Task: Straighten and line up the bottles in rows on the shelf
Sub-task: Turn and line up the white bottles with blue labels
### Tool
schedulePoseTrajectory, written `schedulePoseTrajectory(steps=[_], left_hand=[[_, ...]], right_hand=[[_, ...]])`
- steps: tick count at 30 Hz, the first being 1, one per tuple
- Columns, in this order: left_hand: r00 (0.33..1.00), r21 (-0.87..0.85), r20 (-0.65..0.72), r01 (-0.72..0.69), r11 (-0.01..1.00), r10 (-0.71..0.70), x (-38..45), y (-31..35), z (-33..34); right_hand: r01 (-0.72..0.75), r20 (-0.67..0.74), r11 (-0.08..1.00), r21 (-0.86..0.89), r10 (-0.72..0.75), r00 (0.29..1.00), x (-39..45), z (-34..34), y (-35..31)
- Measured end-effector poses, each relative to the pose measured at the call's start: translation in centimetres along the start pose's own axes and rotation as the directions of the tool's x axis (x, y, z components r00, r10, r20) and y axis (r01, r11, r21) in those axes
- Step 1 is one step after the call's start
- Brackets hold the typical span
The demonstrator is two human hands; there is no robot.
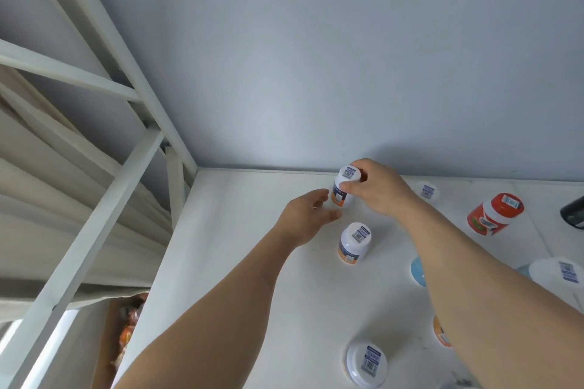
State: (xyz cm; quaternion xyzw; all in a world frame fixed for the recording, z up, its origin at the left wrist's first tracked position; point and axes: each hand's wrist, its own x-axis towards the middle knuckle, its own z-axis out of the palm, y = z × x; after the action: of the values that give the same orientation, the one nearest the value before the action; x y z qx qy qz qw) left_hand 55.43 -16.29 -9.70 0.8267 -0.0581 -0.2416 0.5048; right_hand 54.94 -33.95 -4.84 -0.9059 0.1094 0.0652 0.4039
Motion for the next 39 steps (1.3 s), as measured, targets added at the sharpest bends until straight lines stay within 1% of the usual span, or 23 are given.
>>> schedulePoseTrajectory(steps=[3, 7, 13, 16, 20, 26, 29, 30, 32, 34, 35, 39], left_hand=[[0.999, -0.080, 0.052, 0.001, 0.997, 0.004, 0.9, 0.5, -0.2], [0.981, -0.201, 0.191, -0.004, 0.979, 0.043, 1.3, 1.9, -1.3], [0.954, -0.225, 0.287, -0.018, 0.974, 0.084, 1.8, 3.5, -2.5], [0.946, -0.262, 0.312, -0.005, 0.965, 0.090, 1.8, 3.8, -2.6], [0.938, -0.269, 0.335, 0.008, 0.963, 0.086, 1.9, 4.1, -2.9], [0.945, -0.251, 0.318, 0.010, 0.968, 0.073, 2.1, 3.8, -2.8], [0.961, -0.161, 0.268, -0.024, 0.987, 0.067, 2.2, 3.7, -2.8], [0.970, -0.096, 0.234, -0.040, 0.995, 0.062, 2.3, 3.6, -2.8], [0.989, 0.098, 0.134, -0.076, 0.992, 0.063, 2.8, 3.3, -2.6], [0.994, 0.289, 0.071, -0.102, 0.952, 0.084, 2.9, 3.1, -2.5], [0.993, 0.350, 0.062, -0.114, 0.930, 0.099, 3.0, 3.0, -2.4], [0.989, 0.471, 0.069, -0.146, 0.870, 0.129, 2.8, 2.4, -2.2]], right_hand=[[0.038, 0.010, 0.996, 0.085, -0.039, 0.999, 0.3, -1.2, -0.3], [0.082, 0.038, 0.988, 0.134, -0.087, 0.995, 0.5, -2.6, -1.0], [0.053, 0.016, 0.971, 0.232, -0.058, 0.998, 0.9, -3.7, -1.7], [0.060, -0.001, 0.973, 0.223, -0.062, 0.998, 0.8, -3.9, -2.1], [0.052, -0.017, 0.978, 0.202, -0.050, 0.999, 0.5, -4.1, -2.6], [0.054, -0.013, 0.972, 0.227, -0.052, 0.999, 0.6, -3.9, -2.1], [0.065, -0.019, 0.976, 0.206, -0.063, 0.998, 0.7, -3.5, -1.7], [0.072, -0.019, 0.981, 0.180, -0.070, 0.997, 0.8, -3.3, -1.4], [0.079, -0.011, 0.991, 0.105, -0.078, 0.997, 0.8, -2.7, -0.9], [0.070, 0.011, 0.997, 0.037, -0.070, 0.997, 0.9, -2.0, -0.2], [0.061, 0.026, 0.998, 0.019, -0.061, 0.998, 1.0, -1.7, 0.1], [0.019, 0.073, 1.000, 0.011, -0.020, 0.997, 1.0, -0.6, 1.2]])
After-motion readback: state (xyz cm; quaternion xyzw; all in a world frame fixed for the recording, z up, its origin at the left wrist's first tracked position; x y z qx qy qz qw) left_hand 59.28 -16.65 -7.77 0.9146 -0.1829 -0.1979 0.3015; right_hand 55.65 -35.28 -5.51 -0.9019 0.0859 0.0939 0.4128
